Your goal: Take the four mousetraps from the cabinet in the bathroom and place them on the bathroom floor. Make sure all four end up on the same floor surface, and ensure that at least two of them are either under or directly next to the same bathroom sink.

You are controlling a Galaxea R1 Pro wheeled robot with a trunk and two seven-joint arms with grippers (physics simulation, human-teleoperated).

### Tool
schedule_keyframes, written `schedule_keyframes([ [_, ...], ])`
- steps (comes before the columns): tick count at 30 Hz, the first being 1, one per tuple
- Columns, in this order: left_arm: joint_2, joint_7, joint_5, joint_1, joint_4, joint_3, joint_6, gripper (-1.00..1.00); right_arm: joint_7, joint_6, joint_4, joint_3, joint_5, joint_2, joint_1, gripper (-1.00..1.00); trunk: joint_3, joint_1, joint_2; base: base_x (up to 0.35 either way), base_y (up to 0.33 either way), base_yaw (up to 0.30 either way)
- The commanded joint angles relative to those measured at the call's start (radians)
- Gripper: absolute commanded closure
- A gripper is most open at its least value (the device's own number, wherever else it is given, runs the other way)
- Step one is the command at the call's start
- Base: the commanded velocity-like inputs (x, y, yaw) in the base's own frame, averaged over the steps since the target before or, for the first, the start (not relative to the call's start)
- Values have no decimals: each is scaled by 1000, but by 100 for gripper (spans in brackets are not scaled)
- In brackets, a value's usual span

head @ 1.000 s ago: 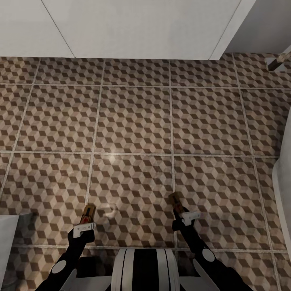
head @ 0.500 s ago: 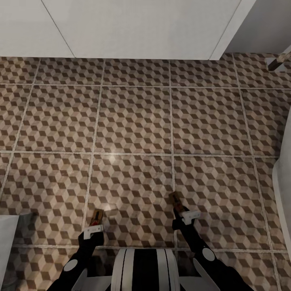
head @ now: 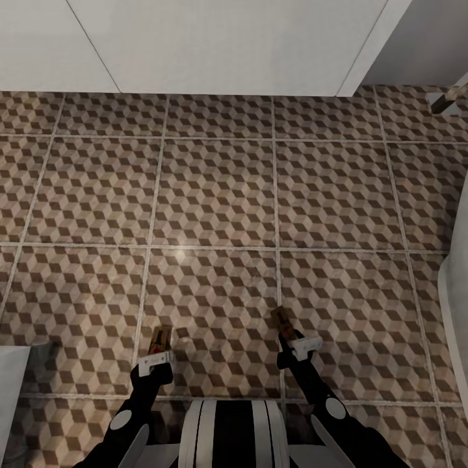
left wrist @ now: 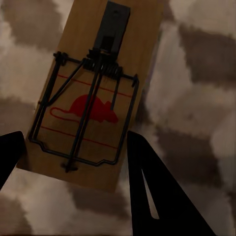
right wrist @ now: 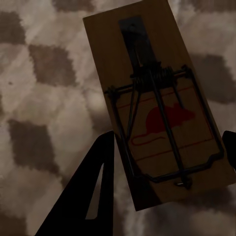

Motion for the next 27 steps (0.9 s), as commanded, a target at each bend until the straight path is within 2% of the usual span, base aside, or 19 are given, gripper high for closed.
schedule_keyframes([
  [1,1,16,6,-1,0,-5,-4,100,-5,-6,0,6,-8,-2,-1,100,0,0,0,0,0,0],
  [4,8,22,5,-1,-9,-8,-19,100,-3,-11,-3,6,-6,-4,-1,100,0,0,0,0,0,0],
  [9,34,22,5,-1,-58,-13,-60,100,-5,-48,-17,8,-6,-8,-1,100,0,0,0,0,0,0],
  [21,39,21,-10,-1,-72,-29,-67,100,-7,-68,-56,9,-7,-22,-1,100,0,0,0,0,0,0],
  [27,39,22,-10,-1,-70,-54,-67,100,-8,-68,-97,10,-7,-46,-1,100,0,0,0,0,0,0],
])
